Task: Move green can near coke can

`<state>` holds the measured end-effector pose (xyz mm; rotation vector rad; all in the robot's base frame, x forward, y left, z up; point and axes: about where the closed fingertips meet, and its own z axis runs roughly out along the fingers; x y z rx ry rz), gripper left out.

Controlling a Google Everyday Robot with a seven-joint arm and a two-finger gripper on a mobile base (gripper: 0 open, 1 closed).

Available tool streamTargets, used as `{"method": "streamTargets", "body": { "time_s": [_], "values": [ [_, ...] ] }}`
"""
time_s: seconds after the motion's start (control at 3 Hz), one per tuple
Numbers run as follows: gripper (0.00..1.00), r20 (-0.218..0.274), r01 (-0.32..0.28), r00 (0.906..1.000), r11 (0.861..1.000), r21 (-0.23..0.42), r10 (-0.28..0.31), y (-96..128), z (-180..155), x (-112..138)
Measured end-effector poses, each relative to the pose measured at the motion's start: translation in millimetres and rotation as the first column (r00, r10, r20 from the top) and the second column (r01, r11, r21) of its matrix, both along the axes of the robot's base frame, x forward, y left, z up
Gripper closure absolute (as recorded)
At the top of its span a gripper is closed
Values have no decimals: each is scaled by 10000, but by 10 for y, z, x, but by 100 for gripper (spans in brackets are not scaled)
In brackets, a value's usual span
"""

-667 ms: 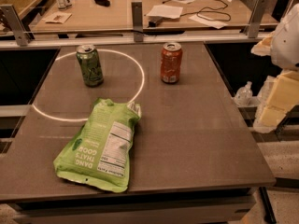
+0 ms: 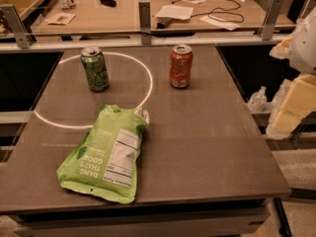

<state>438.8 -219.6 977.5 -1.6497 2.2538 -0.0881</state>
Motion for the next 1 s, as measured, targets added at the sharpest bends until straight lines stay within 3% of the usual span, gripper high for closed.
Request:
{"method": "streamTargets", "body": {
  "time_s": [0.33, 0.67, 1.0],
  "values": [
    [0, 186, 1252, 9917, 9884, 863, -1273, -44, 6, 13],
    [0, 354, 2691, 9570, 9270, 2613, -2878, -52, -38, -23],
    [0, 531, 3131, 9288, 8532, 4171, -3668, 24, -108, -50]
  ]
}}
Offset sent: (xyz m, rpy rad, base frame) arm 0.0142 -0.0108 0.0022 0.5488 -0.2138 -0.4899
